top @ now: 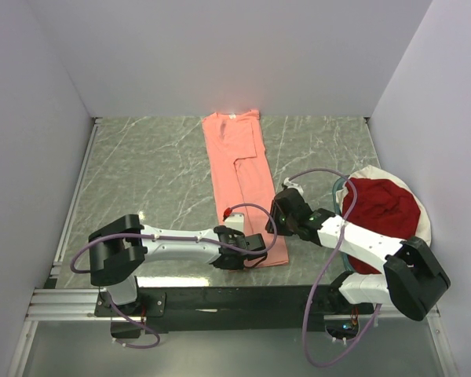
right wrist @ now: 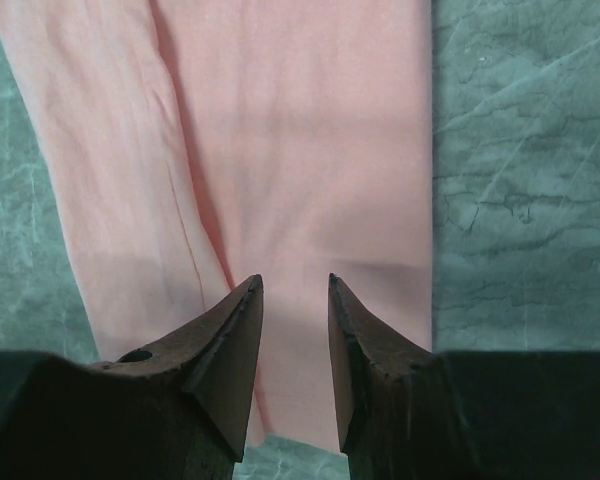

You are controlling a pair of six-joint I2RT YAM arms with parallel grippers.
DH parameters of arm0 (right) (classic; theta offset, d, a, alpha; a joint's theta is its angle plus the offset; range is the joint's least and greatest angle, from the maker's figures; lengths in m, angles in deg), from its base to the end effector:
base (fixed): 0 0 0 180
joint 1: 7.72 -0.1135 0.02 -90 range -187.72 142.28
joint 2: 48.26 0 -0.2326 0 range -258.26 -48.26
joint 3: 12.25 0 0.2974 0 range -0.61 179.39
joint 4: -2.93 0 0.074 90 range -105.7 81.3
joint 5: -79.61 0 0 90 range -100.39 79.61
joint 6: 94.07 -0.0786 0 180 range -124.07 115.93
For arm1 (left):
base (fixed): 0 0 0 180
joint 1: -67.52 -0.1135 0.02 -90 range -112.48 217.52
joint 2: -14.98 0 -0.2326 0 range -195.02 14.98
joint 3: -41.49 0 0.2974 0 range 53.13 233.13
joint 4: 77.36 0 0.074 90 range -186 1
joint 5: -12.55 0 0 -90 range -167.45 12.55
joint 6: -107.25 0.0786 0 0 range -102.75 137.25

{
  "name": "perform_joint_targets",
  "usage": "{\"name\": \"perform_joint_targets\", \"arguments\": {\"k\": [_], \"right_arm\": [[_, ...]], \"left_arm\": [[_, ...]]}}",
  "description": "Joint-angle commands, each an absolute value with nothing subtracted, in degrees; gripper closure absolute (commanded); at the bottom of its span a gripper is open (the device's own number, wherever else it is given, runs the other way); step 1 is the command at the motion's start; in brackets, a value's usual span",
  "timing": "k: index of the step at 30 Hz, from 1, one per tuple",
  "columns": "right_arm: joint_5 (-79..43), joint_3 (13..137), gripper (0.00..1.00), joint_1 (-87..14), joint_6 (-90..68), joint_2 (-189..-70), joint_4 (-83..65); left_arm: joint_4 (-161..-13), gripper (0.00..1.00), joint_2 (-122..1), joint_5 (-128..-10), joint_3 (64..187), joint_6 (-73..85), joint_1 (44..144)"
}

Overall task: Fold and stack the t-shirts
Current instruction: Fold the tshirt

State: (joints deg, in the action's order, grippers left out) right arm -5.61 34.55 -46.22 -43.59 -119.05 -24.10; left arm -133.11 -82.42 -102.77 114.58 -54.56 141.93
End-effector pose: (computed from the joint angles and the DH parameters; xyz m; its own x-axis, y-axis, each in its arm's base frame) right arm 0.2475 0.1885 0.0938 -0.8380 0.1437 -0.5265 -0.0598 0.9347 0.3503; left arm 0.1254 -0.3243 0.0789 -0.8910 -0.0022 -0.4541 0.0141 0.9994 -0.0325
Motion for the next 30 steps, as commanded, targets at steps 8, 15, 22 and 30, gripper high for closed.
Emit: {"name": "perform_joint_targets", "arguments": {"k": [8,15,22,30], "right_arm": [[-4.8,33.2,0.61,-47.0,-44.3,-120.2,-21.3],[-5.0,32.3,0.61,-47.6,-44.6,-120.7,-20.7],[-5.0,31.6,0.61,-47.8,-44.8,-120.8,-20.7],[-4.8,31.7,0.61,-48.1,-44.8,-119.4,-21.4]], "left_arm": [[-130.6,0.63,-82.5,-102.8,113.3,-56.1,142.4],[-130.7,0.69,-82.0,-102.9,112.5,-56.9,142.4],[-130.9,0.88,-80.5,-102.9,111.1,-57.8,142.4],[-131.4,0.99,-77.7,-103.1,108.9,-59.2,142.3]]}}
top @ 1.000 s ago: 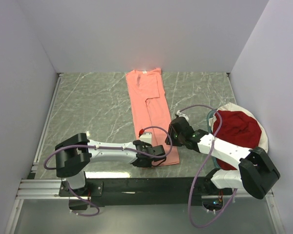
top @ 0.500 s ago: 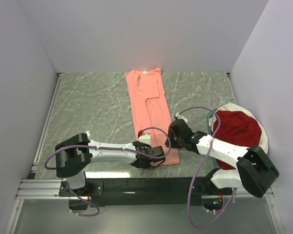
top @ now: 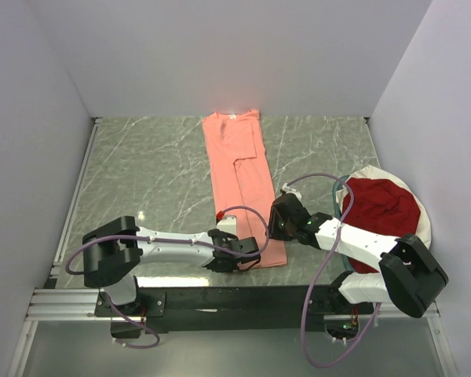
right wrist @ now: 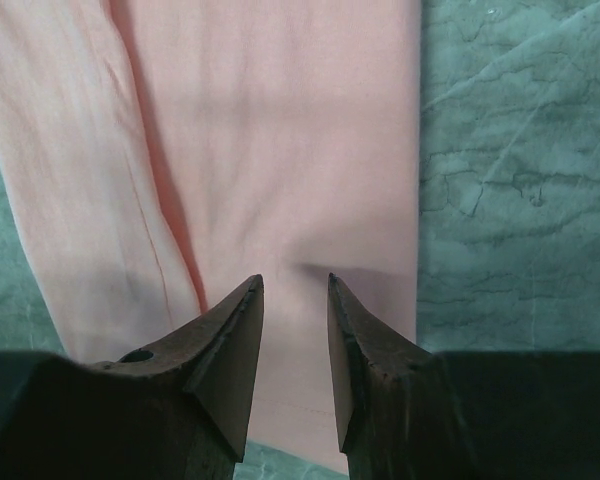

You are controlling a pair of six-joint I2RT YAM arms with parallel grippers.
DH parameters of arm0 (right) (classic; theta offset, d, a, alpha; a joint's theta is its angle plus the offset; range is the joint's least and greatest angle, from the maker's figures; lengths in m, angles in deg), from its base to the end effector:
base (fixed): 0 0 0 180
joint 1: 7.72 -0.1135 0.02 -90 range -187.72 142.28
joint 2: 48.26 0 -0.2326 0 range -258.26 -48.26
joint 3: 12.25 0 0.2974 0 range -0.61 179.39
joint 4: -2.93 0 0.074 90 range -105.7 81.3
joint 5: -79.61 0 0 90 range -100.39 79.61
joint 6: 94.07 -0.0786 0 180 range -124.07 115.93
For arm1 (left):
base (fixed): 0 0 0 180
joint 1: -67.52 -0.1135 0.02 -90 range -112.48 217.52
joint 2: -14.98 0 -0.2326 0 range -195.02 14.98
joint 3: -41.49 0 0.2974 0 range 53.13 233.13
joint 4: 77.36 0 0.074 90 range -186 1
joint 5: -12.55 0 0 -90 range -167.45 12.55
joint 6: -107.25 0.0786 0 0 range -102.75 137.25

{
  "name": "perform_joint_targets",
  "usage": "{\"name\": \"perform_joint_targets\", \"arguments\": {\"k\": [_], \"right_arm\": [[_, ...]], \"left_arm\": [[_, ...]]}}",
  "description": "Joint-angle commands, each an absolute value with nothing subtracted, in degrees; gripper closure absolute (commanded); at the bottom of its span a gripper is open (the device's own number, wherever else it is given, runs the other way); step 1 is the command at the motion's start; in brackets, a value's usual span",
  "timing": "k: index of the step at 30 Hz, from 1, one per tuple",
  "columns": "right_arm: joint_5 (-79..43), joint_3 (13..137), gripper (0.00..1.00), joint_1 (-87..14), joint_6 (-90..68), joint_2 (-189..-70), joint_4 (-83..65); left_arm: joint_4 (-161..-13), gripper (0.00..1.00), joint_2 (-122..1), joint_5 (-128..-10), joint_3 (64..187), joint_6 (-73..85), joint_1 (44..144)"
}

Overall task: Fold and stack the t-shirts
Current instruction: Fold the tshirt

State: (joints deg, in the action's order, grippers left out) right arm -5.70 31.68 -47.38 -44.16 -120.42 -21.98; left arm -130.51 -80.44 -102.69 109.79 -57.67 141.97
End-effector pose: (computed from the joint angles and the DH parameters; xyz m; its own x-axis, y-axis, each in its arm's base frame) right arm 0.2367 0.1879 0.0724 -0.8565 0.1236 -0.5010 -0.0611 0.9398 0.3363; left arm 0.1211 -0.3101 0.0665 -0.8915 -0.0541 -0.4498 -0.0334 0.9980 -0.0538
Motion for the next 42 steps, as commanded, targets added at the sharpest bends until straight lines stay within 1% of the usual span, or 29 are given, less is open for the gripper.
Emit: {"name": "perform_joint_targets", "arguments": {"k": [1,9,11,12,13,15,16,19,21,26,30,33,34,36,37,39,41,42], "right_arm": [[-4.6,31.7,0.61,-48.2,-44.8,-119.1,-21.4],[-4.7,32.1,0.6,-50.1,-45.1,-116.3,-23.4],[-4.4,32.3,0.6,-51.0,-45.6,-115.2,-24.0],[-4.4,32.1,0.6,-51.5,-45.8,-115.0,-24.0],[-4.6,32.0,0.6,-52.0,-46.2,-114.8,-24.0],[-4.6,31.8,0.6,-52.6,-46.8,-114.4,-24.0],[-4.5,31.8,0.6,-53.3,-47.0,-114.4,-24.1],[-4.5,31.8,0.6,-54.4,-47.6,-114.3,-24.0],[-4.4,31.6,0.6,-55.5,-48.3,-114.4,-23.6],[-4.5,30.9,0.6,-57.7,-49.5,-116.3,-22.1],[-4.3,29.5,0.6,-58.2,-50.6,-117.3,-21.2],[-4.2,28.3,0.6,-58.2,-50.9,-117.2,-20.7],[-4.1,28.1,0.6,-58.3,-50.9,-117.2,-20.7],[-4.1,27.4,0.6,-58.3,-51.2,-117.2,-20.5],[-4.1,27.3,0.6,-58.3,-51.3,-117.2,-20.5],[-4.2,26.6,0.6,-58.3,-51.5,-117.0,-20.2],[-4.1,26.1,0.6,-58.3,-51.6,-117.0,-20.3],[-4.0,25.9,0.6,-58.3,-51.7,-117.0,-20.3]], "left_arm": [[-131.4,0.99,-77.4,-103.0,108.7,-59.5,142.4],[-131.2,0.99,-73.8,-103.1,107.2,-60.4,142.3],[-130.5,0.96,-72.3,-102.9,106.9,-59.9,142.4],[-129.6,0.92,-71.9,-102.9,106.7,-59.6,142.3],[-129.1,0.82,-71.5,-102.9,106.7,-59.2,142.3],[-127.8,0.74,-71.1,-102.2,106.6,-58.0,142.4],[-127.2,0.66,-71.2,-102.1,106.7,-57.8,142.4],[-127.8,0.57,-73.3,-102.0,108.1,-57.6,142.3],[-128.5,0.55,-75.5,-102.4,108.8,-58.3,142.2],[-127.3,0.55,-77.7,-102.3,109.1,-59.0,141.0],[-125.0,0.59,-77.7,-101.4,107.8,-58.5,140.3],[-124.8,0.64,-78.4,-101.0,107.4,-58.5,140.2],[-124.8,0.68,-78.4,-101.0,107.1,-58.6,140.2],[-124.3,0.71,-78.8,-100.5,106.8,-58.6,140.3],[-124.2,0.75,-78.8,-100.3,106.4,-58.7,140.2],[-124.1,0.78,-78.6,-100.0,105.9,-58.8,140.3],[-124.5,0.84,-78.2,-100.0,105.3,-59.0,140.3],[-124.7,0.9,-78.0,-100.0,105.0,-59.4,140.3]]}}
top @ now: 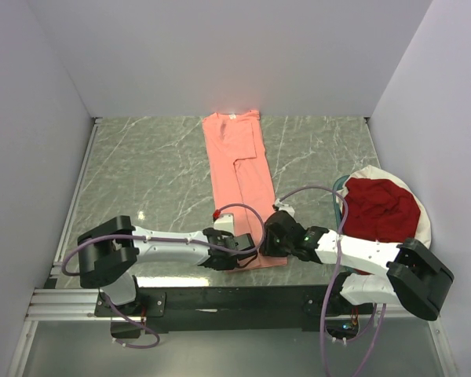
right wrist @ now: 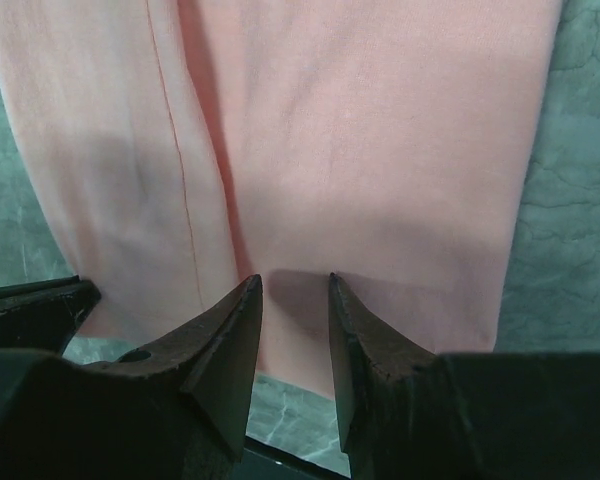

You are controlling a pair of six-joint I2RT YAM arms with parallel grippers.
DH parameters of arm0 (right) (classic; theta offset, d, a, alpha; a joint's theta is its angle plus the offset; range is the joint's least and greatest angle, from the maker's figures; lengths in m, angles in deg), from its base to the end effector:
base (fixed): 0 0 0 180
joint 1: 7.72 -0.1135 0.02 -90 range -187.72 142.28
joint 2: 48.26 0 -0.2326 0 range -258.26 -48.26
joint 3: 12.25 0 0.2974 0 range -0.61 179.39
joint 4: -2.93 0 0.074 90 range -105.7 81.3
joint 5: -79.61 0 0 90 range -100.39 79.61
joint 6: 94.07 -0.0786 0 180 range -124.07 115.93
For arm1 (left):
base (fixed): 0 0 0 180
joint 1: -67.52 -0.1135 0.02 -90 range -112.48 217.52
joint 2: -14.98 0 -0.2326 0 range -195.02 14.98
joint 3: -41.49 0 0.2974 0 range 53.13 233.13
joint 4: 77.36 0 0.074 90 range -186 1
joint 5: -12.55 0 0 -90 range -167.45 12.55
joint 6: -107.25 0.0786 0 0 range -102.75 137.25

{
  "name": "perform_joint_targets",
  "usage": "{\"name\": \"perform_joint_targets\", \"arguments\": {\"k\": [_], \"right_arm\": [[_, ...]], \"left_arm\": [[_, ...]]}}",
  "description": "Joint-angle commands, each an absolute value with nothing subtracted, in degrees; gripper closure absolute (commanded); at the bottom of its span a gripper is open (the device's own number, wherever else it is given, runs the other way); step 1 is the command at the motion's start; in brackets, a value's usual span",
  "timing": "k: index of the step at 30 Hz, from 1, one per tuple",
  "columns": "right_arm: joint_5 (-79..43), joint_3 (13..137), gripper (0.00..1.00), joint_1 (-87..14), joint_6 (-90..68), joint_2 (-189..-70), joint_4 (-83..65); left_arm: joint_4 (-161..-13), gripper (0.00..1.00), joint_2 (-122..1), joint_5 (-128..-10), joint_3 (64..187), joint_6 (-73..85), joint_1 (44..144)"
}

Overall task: Fold and stack the t-shirts
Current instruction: Fold the tshirt

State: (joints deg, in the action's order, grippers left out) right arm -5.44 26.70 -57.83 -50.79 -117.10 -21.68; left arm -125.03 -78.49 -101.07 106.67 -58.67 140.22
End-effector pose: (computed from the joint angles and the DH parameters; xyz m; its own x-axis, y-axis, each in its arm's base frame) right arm 0.1863 0.2123 0.0582 -0.8910 0.0649 -0.4492 -0.1219 0.9191 0.3746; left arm 0.1286 -0.3070 0.0631 -0.8906 -0.1290 -0.4360 -0.0740 0.9873 -0.1407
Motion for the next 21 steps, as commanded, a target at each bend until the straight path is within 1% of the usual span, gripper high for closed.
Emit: {"name": "perform_joint_targets", "arguments": {"k": [1,3,4,21], "right_arm": [[-4.0,25.8,0.6,-58.3,-51.9,-117.0,-20.3],[-4.0,25.3,0.6,-58.3,-52.1,-117.1,-20.1],[-4.0,25.2,0.6,-58.3,-52.0,-117.3,-20.1],[-3.5,24.6,0.6,-58.3,-52.6,-116.8,-20.7]], "left_arm": [[-125.2,0.93,-77.1,-100.0,104.7,-59.6,140.3],[-125.6,0.99,-76.0,-100.5,104.2,-60.1,140.3],[-126.0,0.99,-74.7,-100.5,103.5,-60.3,140.2],[-126.2,0.99,-67.5,-100.2,97.2,-62.6,140.2]]}}
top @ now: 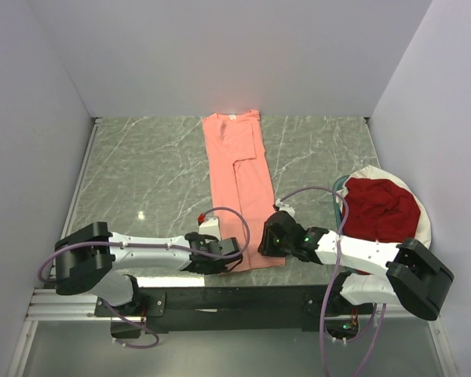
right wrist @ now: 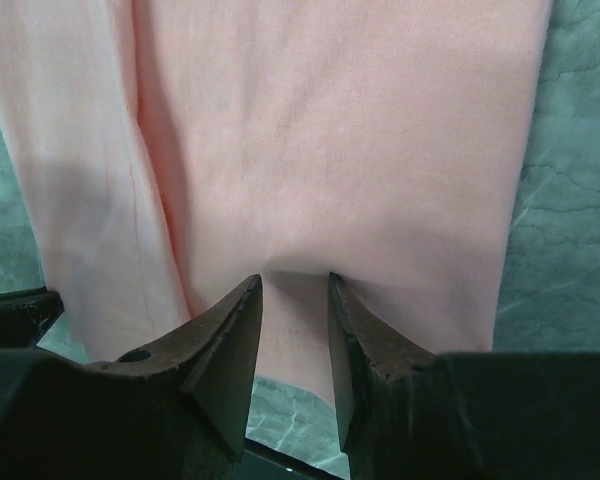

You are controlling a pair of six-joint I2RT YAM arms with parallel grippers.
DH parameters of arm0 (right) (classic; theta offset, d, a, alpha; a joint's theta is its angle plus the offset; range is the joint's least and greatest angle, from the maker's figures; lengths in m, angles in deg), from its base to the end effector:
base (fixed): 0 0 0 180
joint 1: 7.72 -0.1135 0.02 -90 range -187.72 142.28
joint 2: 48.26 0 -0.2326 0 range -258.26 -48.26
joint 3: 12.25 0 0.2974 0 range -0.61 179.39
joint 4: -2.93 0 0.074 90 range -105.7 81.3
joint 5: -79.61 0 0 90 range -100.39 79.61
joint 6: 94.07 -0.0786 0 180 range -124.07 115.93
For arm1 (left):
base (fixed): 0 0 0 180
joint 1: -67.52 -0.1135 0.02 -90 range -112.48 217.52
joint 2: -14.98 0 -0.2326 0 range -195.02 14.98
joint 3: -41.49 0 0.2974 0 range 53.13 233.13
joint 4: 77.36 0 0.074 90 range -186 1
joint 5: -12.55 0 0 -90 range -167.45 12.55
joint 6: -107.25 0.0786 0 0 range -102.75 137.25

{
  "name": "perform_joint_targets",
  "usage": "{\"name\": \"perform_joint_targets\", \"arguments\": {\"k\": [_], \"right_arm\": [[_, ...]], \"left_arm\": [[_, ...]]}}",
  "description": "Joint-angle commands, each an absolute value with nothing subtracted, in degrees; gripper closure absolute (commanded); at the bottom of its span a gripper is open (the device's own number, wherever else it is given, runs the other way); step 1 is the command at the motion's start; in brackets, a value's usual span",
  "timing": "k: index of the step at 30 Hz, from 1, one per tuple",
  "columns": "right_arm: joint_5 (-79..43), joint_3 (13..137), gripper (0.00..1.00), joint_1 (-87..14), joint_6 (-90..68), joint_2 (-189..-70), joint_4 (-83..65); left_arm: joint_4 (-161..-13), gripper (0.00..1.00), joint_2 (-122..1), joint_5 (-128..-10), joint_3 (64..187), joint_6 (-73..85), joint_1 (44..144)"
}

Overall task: Fold and stack the t-shirts
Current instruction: Fold the tshirt

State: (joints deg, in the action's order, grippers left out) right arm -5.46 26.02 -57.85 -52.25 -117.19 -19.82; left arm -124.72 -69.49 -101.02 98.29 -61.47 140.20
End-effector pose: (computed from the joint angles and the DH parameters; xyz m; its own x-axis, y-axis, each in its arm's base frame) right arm 0.1866 0.2129 0.0566 -0.8886 0.0944 -0.4489 -0.1044 0.9113 0.3982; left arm 0.1189 -0.2758 0.0658 -0.8842 -0.1839 -0.4294 -0.1169 0.9771 -0.1778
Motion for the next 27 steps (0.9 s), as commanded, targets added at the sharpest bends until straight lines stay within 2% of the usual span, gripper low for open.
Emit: {"name": "perform_joint_targets", "arguments": {"k": [1,10,18,24,27], "right_arm": [[-3.4,24.5,0.6,-58.3,-52.5,-116.7,-20.7],[-4.0,24.8,0.59,-58.3,-52.8,-115.1,-22.0],[-1.6,25.8,0.59,-58.3,-53.1,-103.0,-30.7],[-0.4,24.0,0.6,-58.3,-54.1,-99.0,-33.2],[-0.1,23.6,0.6,-58.3,-53.9,-100.1,-32.1]], "left_arm": [[-126.2,0.99,-67.0,-100.0,96.9,-62.7,140.3],[-124.7,0.99,-65.3,-99.7,96.0,-61.9,140.3],[-127.6,0.8,-57.5,-99.3,96.3,-60.3,140.2],[-124.8,0.79,-51.9,-99.6,97.8,-57.5,139.0],[-120.7,0.81,-54.4,-97.8,98.4,-54.4,136.7]]}}
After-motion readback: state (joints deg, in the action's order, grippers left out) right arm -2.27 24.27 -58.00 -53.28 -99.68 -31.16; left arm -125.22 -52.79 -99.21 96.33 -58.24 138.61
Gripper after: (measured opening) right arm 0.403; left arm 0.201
